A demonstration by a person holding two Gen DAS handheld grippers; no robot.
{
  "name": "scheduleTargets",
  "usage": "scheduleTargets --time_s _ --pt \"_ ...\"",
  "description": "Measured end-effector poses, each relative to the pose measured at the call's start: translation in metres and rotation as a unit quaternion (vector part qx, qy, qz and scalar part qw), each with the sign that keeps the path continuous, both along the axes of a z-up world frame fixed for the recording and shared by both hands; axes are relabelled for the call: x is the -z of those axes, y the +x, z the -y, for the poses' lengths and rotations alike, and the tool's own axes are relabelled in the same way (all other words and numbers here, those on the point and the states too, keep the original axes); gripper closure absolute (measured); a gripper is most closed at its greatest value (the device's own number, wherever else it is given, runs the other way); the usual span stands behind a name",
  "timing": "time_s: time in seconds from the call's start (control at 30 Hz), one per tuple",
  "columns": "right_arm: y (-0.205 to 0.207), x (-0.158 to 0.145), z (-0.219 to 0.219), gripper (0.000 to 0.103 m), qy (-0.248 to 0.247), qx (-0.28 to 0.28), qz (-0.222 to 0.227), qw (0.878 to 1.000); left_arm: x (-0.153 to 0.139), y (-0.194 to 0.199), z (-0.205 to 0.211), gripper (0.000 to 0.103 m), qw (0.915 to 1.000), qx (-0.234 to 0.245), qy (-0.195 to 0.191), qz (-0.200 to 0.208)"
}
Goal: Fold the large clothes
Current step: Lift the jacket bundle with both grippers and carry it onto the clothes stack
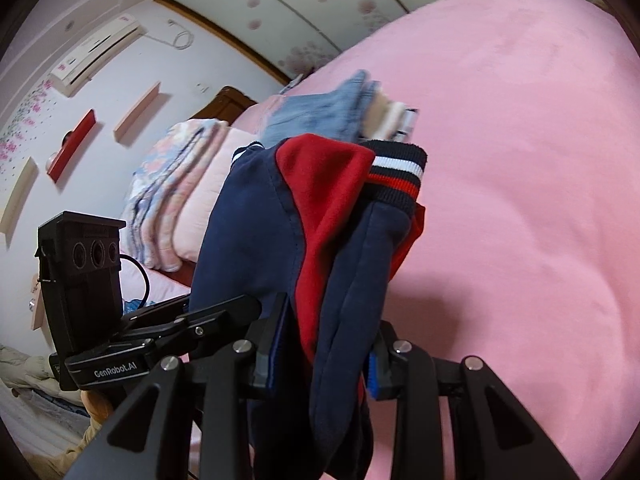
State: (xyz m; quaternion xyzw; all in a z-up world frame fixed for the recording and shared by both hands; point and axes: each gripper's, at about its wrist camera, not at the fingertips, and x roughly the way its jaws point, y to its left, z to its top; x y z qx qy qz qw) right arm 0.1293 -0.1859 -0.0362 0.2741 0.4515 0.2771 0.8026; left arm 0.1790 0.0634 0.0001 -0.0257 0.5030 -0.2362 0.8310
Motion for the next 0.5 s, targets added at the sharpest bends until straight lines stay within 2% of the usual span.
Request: scheduleTargets --time_s 0.13,0.3,0.4,0.5 --pt "0.043 -0.028 -0.043 0.072 0.007 -0.011 0.019 1.0 -0.035 0.045 -0.037 0.062 0.9991 -0.005 0.024 0.036" --pt "0.128 -0.056 -0.087 0.072 0.005 -0.005 0.053 0.999 -0.062 0.146 -0.074 0.061 0.9968 -0.012 0.041 0.068" --pt "0.185 -0.057 -0.108 0.072 0.004 0.008 0.063 0.998 -0.059 0.207 -0.087 0.061 0.9946 -0.019 0.058 0.084" --pt "0.238 -0.043 -0.124 0.072 0.001 0.023 0.061 0.998 -0.04 0.259 -0.097 0.059 0.9939 -0.045 0.063 0.078"
